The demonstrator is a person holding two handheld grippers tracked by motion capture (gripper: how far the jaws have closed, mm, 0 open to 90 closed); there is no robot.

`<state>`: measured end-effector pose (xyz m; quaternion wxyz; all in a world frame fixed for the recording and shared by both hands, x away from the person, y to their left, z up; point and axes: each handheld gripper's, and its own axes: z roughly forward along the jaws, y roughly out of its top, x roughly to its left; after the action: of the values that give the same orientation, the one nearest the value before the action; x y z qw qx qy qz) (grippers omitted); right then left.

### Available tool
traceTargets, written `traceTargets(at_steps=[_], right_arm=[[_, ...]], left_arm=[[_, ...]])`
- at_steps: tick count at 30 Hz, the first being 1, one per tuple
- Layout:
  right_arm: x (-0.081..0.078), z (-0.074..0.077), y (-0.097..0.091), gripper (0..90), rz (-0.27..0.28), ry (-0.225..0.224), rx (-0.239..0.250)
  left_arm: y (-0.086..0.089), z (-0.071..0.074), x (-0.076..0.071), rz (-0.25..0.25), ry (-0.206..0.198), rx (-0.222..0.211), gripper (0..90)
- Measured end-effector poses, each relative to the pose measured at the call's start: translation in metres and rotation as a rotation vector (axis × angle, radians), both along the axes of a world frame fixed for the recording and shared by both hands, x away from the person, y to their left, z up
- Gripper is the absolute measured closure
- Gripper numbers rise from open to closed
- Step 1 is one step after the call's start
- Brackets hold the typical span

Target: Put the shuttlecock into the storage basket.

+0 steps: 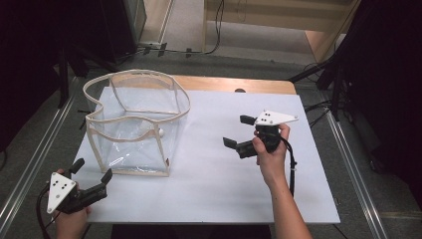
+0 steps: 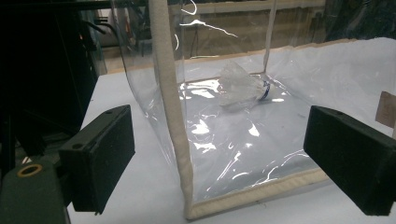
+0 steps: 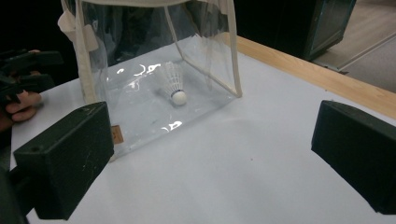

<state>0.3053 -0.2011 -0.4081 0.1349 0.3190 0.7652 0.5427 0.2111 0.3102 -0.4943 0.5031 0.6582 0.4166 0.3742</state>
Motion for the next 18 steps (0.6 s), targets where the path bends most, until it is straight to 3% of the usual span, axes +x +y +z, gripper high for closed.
traceTargets(at_steps=[18], right_arm=[[-0.017, -0.029, -0.035, 0.0, -0.066, 0.028, -0.003]], left_arm=[[0.000, 0.000, 0.000, 0.000, 0.001, 0.004, 9.3]])
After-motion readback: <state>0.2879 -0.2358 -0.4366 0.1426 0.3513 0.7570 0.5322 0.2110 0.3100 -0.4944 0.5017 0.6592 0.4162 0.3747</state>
